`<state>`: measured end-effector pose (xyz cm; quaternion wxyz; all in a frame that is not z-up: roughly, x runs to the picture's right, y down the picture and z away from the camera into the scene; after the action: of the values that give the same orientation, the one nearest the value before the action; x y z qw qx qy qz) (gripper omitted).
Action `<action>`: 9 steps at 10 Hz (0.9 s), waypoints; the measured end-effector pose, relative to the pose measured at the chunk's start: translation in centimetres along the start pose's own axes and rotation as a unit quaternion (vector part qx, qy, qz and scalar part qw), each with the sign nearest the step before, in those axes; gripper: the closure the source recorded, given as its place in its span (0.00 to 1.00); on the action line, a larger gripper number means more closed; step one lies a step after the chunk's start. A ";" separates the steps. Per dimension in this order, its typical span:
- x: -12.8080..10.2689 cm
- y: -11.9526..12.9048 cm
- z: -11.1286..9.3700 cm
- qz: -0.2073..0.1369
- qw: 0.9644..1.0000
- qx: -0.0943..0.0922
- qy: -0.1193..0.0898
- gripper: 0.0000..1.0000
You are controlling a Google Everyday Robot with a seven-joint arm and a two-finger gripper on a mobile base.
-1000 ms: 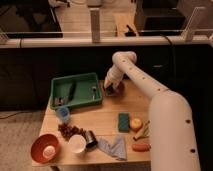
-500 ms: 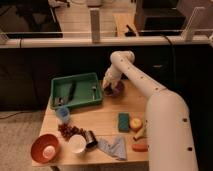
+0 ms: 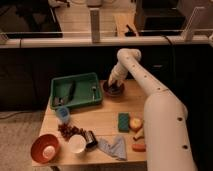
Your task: Wipe purple bowl with eraser
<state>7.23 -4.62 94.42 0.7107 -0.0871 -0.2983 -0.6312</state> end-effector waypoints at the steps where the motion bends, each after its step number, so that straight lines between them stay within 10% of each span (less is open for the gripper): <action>1: 0.4 1.1 -0.3 0.015 1.000 -0.001 0.003 1.00; 9: 0.9 2.7 -0.6 0.034 0.999 -0.011 0.010 1.00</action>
<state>9.95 -5.13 95.11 0.7340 -0.0983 -0.2810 -0.6104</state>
